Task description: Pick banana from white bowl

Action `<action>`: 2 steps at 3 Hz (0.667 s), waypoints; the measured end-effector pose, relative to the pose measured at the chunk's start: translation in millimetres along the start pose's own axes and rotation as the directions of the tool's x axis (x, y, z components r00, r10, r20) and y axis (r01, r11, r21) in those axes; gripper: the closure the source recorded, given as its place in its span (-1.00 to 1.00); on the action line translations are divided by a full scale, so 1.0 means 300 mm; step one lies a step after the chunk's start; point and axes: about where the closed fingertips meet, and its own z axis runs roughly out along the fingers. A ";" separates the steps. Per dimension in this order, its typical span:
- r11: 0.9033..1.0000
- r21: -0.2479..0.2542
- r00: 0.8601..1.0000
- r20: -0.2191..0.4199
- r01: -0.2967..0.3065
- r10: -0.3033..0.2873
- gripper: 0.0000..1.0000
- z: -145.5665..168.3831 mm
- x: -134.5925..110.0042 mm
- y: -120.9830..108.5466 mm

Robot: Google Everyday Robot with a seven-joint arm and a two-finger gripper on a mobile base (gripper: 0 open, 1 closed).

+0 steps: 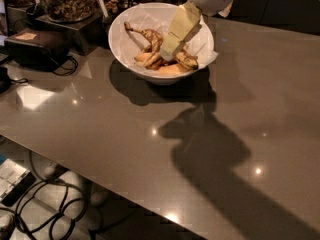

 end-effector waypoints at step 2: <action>0.997 -0.039 0.996 0.049 -0.066 0.068 -1.00 0.009 -0.124 -0.039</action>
Offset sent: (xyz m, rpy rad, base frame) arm 0.0472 0.0245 0.0228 0.0910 0.0378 -0.0798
